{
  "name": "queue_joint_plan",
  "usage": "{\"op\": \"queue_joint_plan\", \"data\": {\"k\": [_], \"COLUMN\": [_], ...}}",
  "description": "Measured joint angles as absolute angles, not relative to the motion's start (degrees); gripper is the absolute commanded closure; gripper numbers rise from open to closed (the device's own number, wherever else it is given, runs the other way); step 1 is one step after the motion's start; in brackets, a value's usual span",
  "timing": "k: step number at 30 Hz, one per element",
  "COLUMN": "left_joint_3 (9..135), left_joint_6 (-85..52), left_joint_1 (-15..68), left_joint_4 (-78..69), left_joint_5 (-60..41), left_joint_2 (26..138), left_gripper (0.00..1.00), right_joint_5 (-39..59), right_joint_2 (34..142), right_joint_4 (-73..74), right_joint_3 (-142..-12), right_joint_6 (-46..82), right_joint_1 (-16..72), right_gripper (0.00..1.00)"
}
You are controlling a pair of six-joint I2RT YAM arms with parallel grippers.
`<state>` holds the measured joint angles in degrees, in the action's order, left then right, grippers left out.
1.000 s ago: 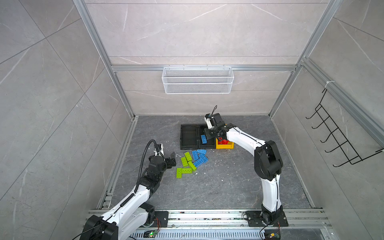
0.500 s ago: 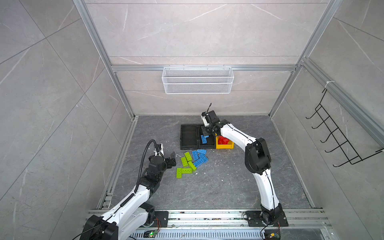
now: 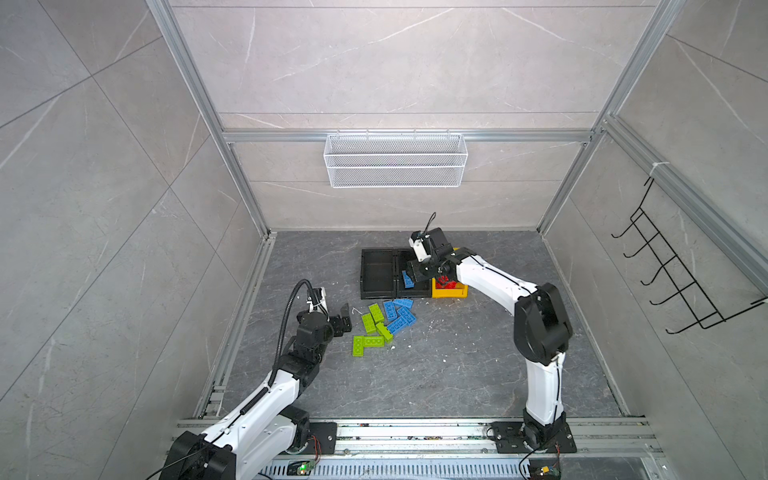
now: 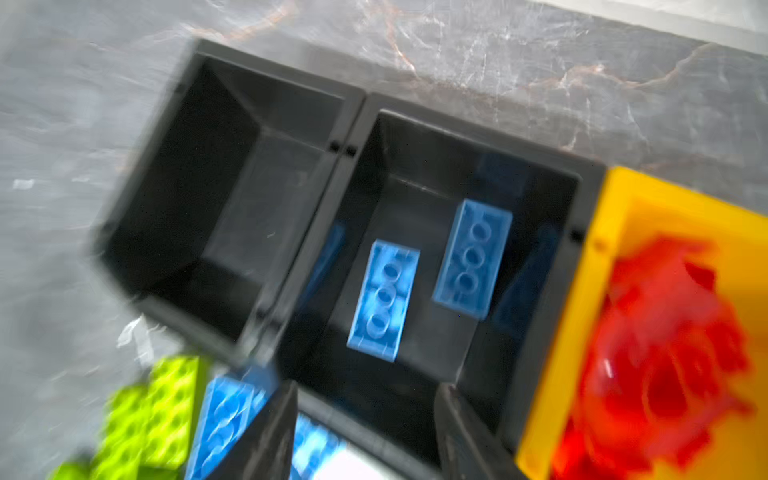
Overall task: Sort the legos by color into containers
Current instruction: 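Move the right gripper back over the blue bricks in the pile, then lower the right gripper and grasp a blue rectangular brick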
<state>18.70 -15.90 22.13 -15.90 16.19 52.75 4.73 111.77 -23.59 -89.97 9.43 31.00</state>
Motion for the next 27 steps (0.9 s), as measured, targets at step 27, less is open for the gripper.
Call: {"op": "queue_joint_plan", "data": {"k": [27], "left_joint_3": [18.57], "left_joint_6": [-15.90], "left_joint_1": [22.13], "left_joint_4": [-15.86], "left_joint_5": [16.47], "left_joint_2": [52.16], "left_gripper": [0.01], "right_joint_5": [2.39], "right_joint_2": [109.16], "right_joint_4": [-16.36], "right_joint_3": [-71.35], "right_joint_6": [12.91], "right_joint_1": [39.03], "right_gripper": [0.49]}}
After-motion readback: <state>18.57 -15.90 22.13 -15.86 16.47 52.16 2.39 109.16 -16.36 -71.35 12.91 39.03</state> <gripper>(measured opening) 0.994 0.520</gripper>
